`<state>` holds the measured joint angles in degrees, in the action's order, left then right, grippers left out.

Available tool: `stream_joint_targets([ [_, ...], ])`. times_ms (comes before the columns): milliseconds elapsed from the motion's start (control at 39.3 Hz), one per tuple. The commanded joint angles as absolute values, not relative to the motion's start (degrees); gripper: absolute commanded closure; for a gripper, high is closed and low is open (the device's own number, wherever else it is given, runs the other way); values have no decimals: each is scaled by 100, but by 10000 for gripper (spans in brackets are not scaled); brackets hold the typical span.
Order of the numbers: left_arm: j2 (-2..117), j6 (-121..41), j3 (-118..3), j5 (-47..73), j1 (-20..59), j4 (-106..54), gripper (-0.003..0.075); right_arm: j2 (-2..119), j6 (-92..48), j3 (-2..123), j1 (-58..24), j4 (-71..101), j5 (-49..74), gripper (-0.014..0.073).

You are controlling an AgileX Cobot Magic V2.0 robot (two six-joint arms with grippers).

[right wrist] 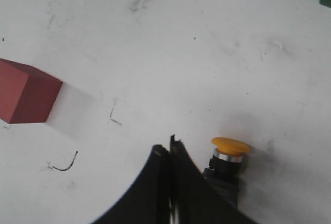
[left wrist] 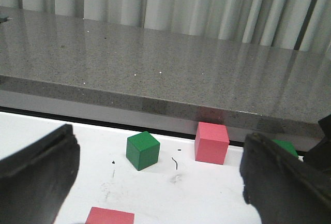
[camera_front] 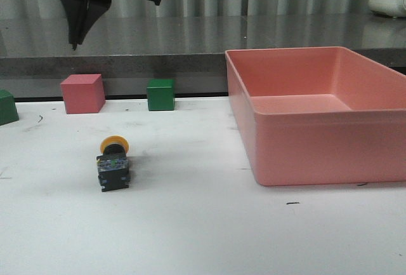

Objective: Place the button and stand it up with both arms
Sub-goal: 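Withdraw the right gripper upward away from the button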

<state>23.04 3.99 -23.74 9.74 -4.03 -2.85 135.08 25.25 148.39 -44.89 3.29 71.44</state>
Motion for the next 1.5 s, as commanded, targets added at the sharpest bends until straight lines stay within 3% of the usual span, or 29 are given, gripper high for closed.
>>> stream_joint_targets([
  [0, 2381, 401, -2571, 496, -409, -294, 123, 12900, 2178, 15029, -4461, 358, 7704, 655],
  [356, 2381, 401, -2571, 496, -409, -294, 123, 11335, 1488, 14189, -3511, 358, 7709, 655],
  [839, 2381, 401, -2571, 496, -409, -294, 123, 8789, 969, 10276, -1039, -249, 7471, 655],
  [1043, 2381, 401, -2571, 496, -409, -294, 123, 7574, 956, 8110, -511, -435, 6381, 655],
  [1475, 2381, 401, -2571, 496, -409, -294, 123, 4519, 956, 4282, -491, -640, 2853, 655],
])
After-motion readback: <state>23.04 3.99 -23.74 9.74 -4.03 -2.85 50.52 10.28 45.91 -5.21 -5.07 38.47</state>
